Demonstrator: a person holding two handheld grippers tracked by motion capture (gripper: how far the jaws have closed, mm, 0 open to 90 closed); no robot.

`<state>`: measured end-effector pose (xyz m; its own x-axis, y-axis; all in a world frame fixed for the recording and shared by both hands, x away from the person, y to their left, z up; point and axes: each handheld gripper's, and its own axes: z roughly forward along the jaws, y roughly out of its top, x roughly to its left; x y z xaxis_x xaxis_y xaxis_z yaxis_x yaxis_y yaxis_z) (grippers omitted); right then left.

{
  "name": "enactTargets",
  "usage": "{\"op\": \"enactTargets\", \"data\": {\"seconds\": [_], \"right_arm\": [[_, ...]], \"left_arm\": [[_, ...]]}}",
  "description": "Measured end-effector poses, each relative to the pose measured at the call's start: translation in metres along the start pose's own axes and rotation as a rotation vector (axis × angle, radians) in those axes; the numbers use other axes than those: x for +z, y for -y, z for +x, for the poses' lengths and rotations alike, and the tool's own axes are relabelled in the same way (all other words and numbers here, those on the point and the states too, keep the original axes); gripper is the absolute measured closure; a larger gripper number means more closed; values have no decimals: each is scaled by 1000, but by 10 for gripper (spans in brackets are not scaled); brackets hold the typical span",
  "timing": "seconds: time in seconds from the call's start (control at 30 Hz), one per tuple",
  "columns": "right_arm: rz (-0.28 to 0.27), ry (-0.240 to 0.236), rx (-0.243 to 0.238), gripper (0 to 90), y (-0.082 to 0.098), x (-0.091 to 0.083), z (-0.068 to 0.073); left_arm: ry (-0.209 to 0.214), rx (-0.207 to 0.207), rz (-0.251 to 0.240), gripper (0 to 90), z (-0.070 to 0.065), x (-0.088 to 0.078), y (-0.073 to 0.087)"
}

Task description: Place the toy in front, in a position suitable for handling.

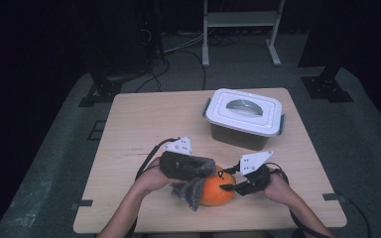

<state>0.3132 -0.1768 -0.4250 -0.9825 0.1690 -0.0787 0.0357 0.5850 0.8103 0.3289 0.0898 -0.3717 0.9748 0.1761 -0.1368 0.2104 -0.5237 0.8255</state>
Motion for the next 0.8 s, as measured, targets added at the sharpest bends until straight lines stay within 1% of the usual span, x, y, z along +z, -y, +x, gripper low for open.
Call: {"op": "enactTargets", "data": {"seconds": [0.03,0.07,0.13,0.2,0.23,0.33,0.4,0.5,0.57,0.67,0.7,0.77,0.8], "right_arm": [[2,16,-24,502,-2,-2,0],[3,23,-35,502,-2,-3,-1],[4,26,-30,499,-3,-6,-2],[-7,5,-21,499,1,-5,-3],[-4,-1,-13,499,3,-4,-3],[-10,-7,-15,506,10,-4,-3],[-21,-15,-8,507,14,-6,-4],[-28,-28,2,506,16,-7,-5],[-27,-31,-2,507,15,-7,-6],[-23,-31,-6,507,16,-8,-6],[-22,-30,-4,507,16,-9,-6],[-24,-29,-1,507,18,-12,-7],[-25,-30,5,506,19,-13,-7]], "left_arm": [[0,-2,0,697,0,1,0],[1,-3,0,697,0,2,1],[7,-7,13,697,1,10,4],[10,-5,50,698,1,20,11],[14,-8,53,698,1,22,14],[30,-20,43,700,0,22,19],[31,-12,55,699,-1,17,23],[26,-28,53,700,-1,8,33],[16,-42,49,699,0,0,40],[-21,-62,42,699,2,-16,50],[-40,-75,36,699,3,-24,54],[-62,-93,26,699,5,-34,59],[-75,-101,17,699,7,-42,62]]}}
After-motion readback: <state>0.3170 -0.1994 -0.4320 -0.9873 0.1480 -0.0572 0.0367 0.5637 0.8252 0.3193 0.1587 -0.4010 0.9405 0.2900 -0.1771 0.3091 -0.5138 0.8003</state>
